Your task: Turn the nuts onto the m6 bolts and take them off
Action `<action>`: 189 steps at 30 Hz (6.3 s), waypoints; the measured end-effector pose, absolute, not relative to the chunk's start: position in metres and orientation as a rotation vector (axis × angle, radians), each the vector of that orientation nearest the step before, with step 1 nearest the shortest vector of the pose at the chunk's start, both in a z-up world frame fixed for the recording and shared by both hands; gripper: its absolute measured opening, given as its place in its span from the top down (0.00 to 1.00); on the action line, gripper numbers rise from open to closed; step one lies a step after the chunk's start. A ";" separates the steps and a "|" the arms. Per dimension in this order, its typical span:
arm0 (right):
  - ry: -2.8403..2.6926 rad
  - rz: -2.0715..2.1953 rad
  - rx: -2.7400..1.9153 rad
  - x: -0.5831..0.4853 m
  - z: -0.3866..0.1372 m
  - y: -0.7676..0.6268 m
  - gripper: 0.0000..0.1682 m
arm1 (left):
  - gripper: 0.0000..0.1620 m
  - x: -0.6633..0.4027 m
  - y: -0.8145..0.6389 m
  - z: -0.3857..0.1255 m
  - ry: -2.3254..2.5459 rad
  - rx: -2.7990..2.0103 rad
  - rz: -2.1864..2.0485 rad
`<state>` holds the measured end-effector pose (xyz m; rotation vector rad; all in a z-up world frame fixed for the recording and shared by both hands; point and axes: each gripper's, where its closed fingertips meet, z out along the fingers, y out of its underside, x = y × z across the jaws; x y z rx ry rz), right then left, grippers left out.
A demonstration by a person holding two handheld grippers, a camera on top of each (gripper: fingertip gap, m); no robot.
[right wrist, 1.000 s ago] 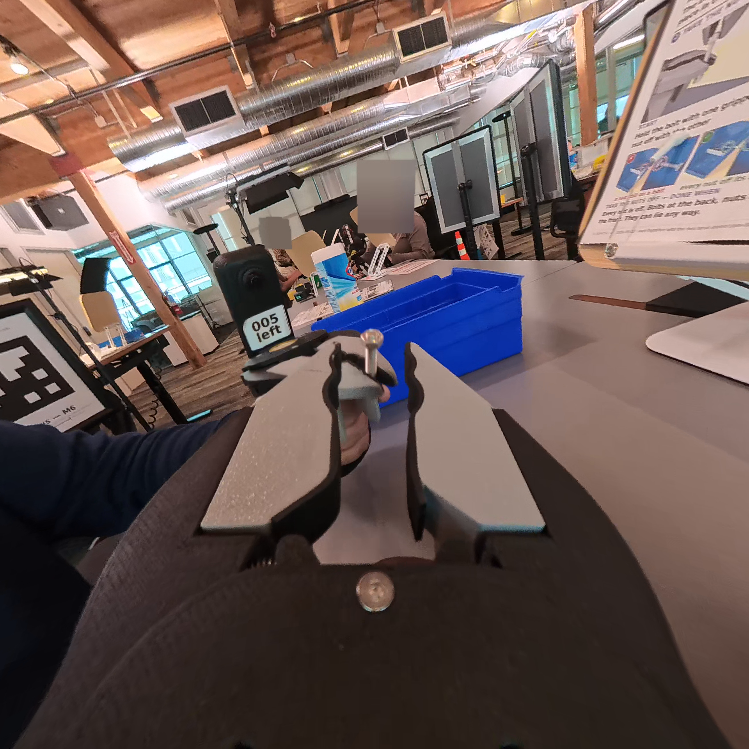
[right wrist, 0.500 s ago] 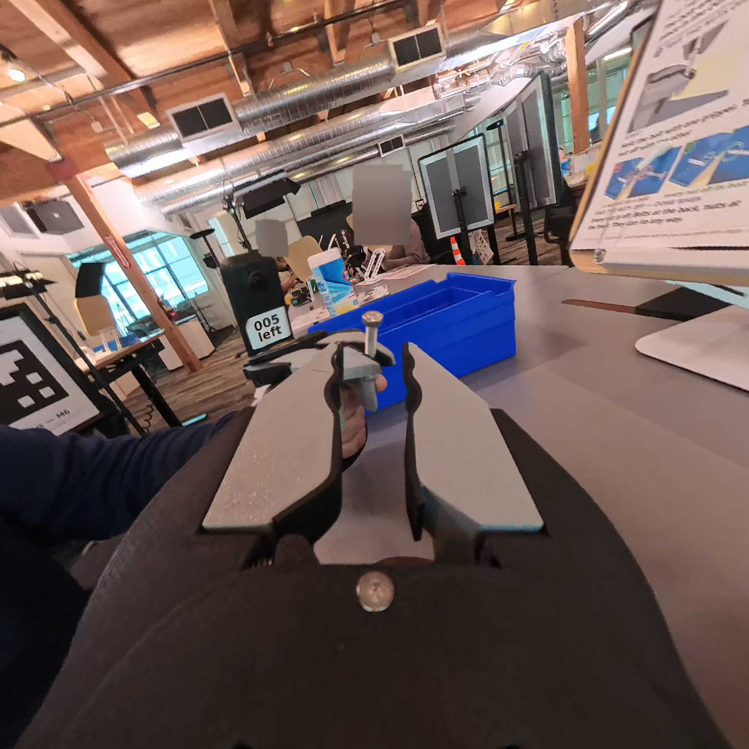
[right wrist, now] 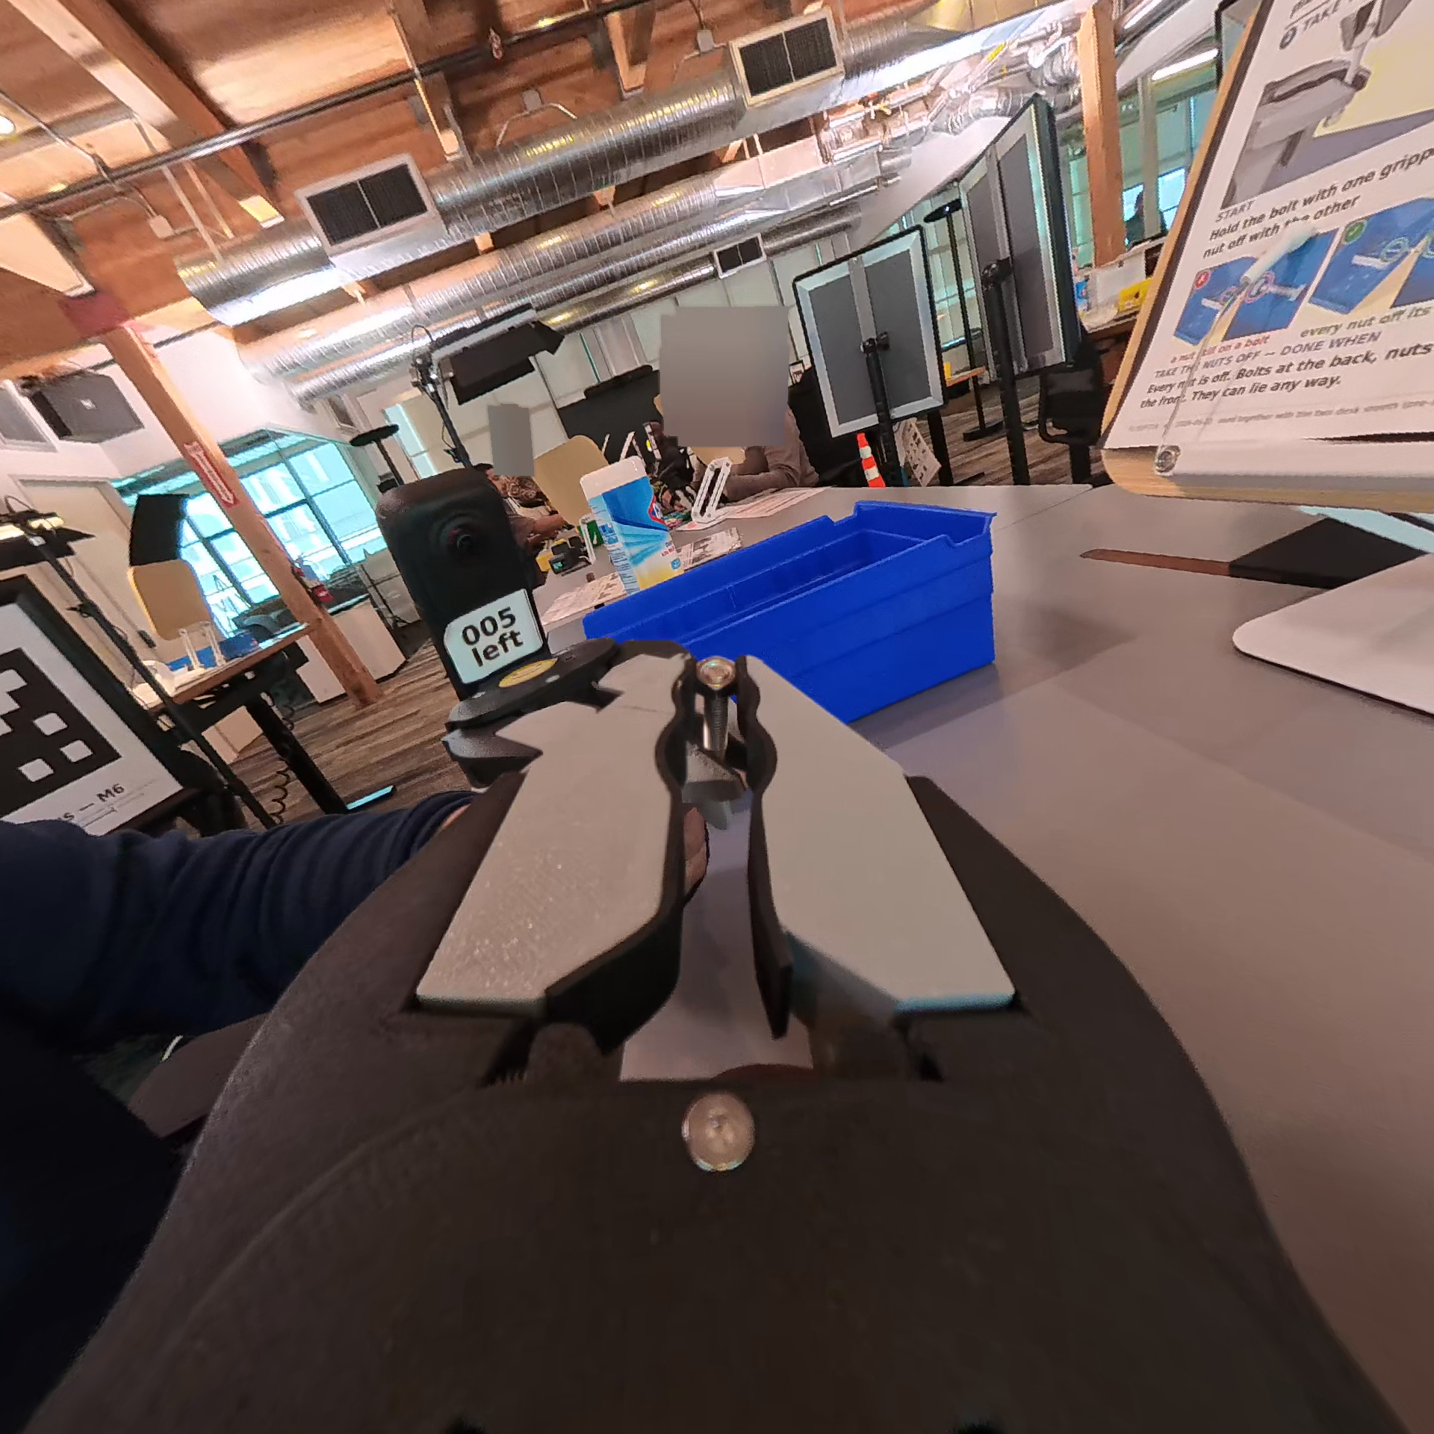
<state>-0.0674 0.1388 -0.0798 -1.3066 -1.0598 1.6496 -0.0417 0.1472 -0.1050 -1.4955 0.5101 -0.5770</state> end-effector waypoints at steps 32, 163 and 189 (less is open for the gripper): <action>-1.189 1.512 -1.314 -0.077 -0.093 0.128 0.86 | 0.98 -0.039 0.151 -0.122 0.530 -1.609 -0.540; -1.173 1.053 -1.521 0.027 -0.084 0.152 0.86 | 0.98 -0.030 0.147 -0.119 0.535 -1.546 -0.659; -0.929 0.475 -1.659 0.069 -0.045 0.318 0.99 | 0.77 -0.041 0.156 -0.117 0.491 -1.562 -0.512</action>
